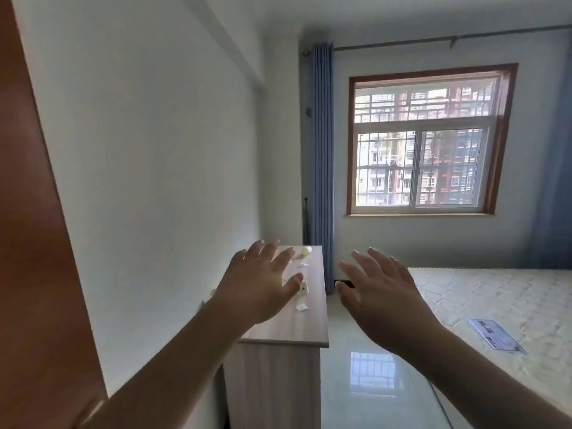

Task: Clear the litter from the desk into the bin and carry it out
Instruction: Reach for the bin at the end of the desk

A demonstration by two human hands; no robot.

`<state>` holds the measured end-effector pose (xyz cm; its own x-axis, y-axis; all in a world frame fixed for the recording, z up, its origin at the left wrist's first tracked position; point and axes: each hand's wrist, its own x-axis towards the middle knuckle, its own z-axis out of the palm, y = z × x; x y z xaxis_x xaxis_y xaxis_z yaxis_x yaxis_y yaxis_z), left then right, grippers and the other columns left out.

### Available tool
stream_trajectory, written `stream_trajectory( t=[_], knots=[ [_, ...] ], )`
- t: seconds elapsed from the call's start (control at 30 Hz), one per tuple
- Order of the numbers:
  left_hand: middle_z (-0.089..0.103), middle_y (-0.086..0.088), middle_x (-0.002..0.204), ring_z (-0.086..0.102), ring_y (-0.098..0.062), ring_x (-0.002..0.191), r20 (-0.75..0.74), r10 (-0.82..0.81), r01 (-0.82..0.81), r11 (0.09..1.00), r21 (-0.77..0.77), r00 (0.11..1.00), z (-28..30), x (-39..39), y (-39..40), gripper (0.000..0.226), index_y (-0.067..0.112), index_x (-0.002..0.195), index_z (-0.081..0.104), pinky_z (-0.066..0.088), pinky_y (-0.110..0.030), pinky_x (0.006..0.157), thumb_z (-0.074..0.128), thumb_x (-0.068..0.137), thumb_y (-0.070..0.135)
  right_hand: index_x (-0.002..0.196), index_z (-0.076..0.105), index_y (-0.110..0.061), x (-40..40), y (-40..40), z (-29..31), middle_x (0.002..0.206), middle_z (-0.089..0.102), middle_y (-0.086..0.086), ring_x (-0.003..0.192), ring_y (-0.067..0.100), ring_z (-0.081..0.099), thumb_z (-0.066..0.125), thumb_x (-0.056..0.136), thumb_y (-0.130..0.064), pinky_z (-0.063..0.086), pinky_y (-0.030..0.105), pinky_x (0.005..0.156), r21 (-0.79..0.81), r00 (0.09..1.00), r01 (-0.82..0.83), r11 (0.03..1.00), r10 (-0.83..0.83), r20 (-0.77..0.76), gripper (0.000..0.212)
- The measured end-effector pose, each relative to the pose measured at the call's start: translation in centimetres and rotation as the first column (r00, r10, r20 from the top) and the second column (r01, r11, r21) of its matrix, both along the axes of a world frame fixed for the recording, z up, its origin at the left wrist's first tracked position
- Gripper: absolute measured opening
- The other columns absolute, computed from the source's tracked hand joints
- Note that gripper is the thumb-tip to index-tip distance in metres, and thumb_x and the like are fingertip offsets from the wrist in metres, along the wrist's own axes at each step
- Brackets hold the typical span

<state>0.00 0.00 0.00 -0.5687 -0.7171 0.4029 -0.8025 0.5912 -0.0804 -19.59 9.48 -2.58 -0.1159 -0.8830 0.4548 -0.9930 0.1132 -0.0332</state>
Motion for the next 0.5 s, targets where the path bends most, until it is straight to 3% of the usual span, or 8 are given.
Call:
stream_trajectory(
  t=[0.13, 0.3, 0.4, 0.5],
  knots=[
    [0.015, -0.002, 0.164, 0.012, -0.022, 0.149, -0.035, -0.043, 0.040, 0.996, -0.085, 0.998, -2.4, -2.6, -1.0, 0.059, 0.034, 0.153, 0.014, 0.017, -0.039, 0.115, 0.021, 0.098, 0.053, 0.140, 0.035, -0.028, -3.2, -0.9, -1.2, 0.151, 0.037, 0.000, 0.142, 0.024, 0.025, 0.019, 0.094, -0.052, 0.017, 0.043, 0.116, 0.008, 0.994, -0.039, 0.999, 0.040, -0.104, 0.054],
    [0.029, -0.005, 0.160, 0.021, -0.026, 0.148, 0.010, 0.059, -0.058, 0.995, -0.083, 0.998, -5.9, -5.2, -2.0, 0.074, 0.030, 0.151, 0.031, 0.018, -0.044, 0.115, 0.007, 0.089, 0.062, 0.145, 0.030, -0.027, -7.8, -1.1, -3.2, 0.158, 0.023, 0.002, 0.147, 0.023, 0.010, 0.022, 0.096, -0.050, 0.007, 0.042, 0.118, 0.030, 0.991, -0.082, 0.996, 0.085, -0.104, 0.055],
    [0.025, -0.003, 0.162, 0.012, -0.023, 0.150, 0.046, 0.103, -0.102, 0.995, -0.021, 0.994, -8.4, -7.4, -2.5, 0.082, 0.032, 0.152, 0.027, 0.008, -0.045, 0.118, 0.000, 0.085, 0.070, 0.146, 0.028, -0.030, -11.4, -0.9, -4.4, 0.159, 0.020, 0.002, 0.148, 0.021, 0.006, 0.022, 0.096, -0.051, 0.006, 0.041, 0.119, 0.004, 0.995, -0.086, 0.996, 0.086, -0.058, 0.055],
    [0.010, 0.001, 0.166, -0.004, -0.020, 0.151, 0.106, 0.117, -0.118, 0.993, 0.007, 0.987, -10.9, -10.3, -3.1, 0.085, 0.038, 0.154, 0.009, 0.002, -0.046, 0.119, -0.012, 0.081, 0.074, 0.146, 0.025, -0.033, -14.4, -1.1, -5.6, 0.159, 0.018, 0.000, 0.148, 0.021, 0.004, 0.020, 0.095, -0.052, 0.007, 0.042, 0.121, 0.027, 0.996, -0.087, 0.996, 0.088, -0.024, 0.054]
  ],
)
